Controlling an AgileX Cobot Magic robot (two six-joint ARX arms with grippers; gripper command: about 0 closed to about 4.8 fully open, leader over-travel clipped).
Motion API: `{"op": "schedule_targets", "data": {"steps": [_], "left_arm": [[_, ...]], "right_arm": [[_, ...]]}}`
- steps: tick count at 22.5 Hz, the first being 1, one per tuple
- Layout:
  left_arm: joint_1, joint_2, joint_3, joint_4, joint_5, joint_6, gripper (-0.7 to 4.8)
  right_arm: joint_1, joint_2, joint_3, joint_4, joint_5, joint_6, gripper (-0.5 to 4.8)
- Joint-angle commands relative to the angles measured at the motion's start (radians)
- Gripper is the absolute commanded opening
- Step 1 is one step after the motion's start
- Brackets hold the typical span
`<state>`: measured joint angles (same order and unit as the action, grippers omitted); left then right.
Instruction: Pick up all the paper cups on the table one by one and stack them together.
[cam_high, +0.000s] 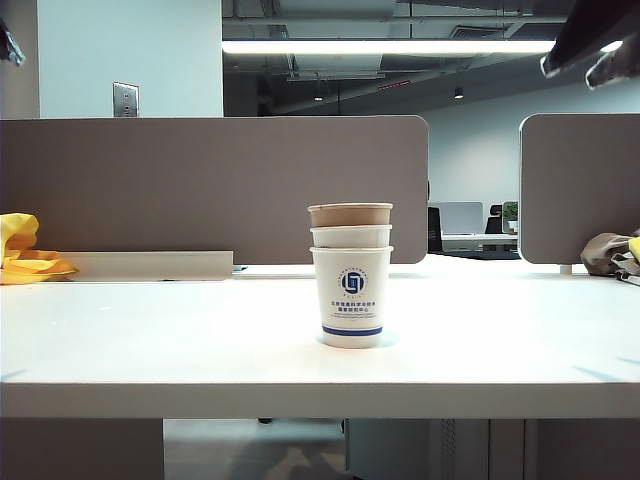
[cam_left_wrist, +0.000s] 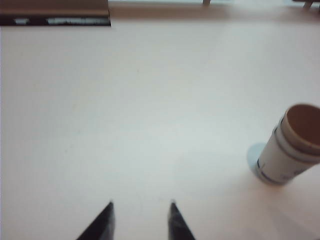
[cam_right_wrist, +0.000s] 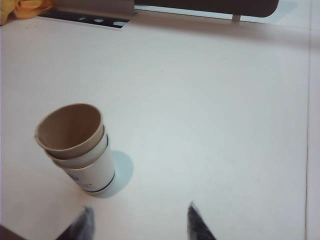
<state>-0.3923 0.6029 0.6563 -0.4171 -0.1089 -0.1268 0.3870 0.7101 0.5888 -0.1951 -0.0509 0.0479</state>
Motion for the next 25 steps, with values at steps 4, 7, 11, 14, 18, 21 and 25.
{"op": "schedule_targets", "data": {"steps": [4, 7, 11, 14, 18, 21, 25], "left_arm": [[-0.001, -0.051, -0.128, 0.303, 0.042, 0.048, 1.38], [-0.001, -0.051, -0.197, 0.345, 0.046, 0.068, 1.38], [-0.002, -0.051, -0.314, 0.486, 0.045, 0.021, 1.38], [-0.002, -0.051, -0.373, 0.557, 0.045, 0.015, 1.38], [-0.002, -0.051, -0.404, 0.577, 0.045, 0.026, 1.38], [-0.002, -0.051, -0.419, 0.578, 0.045, 0.034, 1.38], [-0.002, -0.051, -0.439, 0.584, 0.077, 0.041, 1.38]], "right_arm": [[0.002, -0.034, -0.168, 0.254, 0.005, 0.004, 2.38], [0.002, -0.036, -0.227, 0.340, 0.005, 0.003, 2.38], [0.002, -0.037, -0.327, 0.490, 0.005, 0.004, 2.38], [0.002, -0.038, -0.401, 0.608, 0.005, 0.003, 2.38], [0.002, -0.038, -0.472, 0.709, 0.008, 0.004, 2.38], [0.002, -0.039, -0.494, 0.729, 0.005, 0.004, 2.38], [0.002, -0.039, -0.501, 0.739, -0.005, 0.005, 2.38]]}}
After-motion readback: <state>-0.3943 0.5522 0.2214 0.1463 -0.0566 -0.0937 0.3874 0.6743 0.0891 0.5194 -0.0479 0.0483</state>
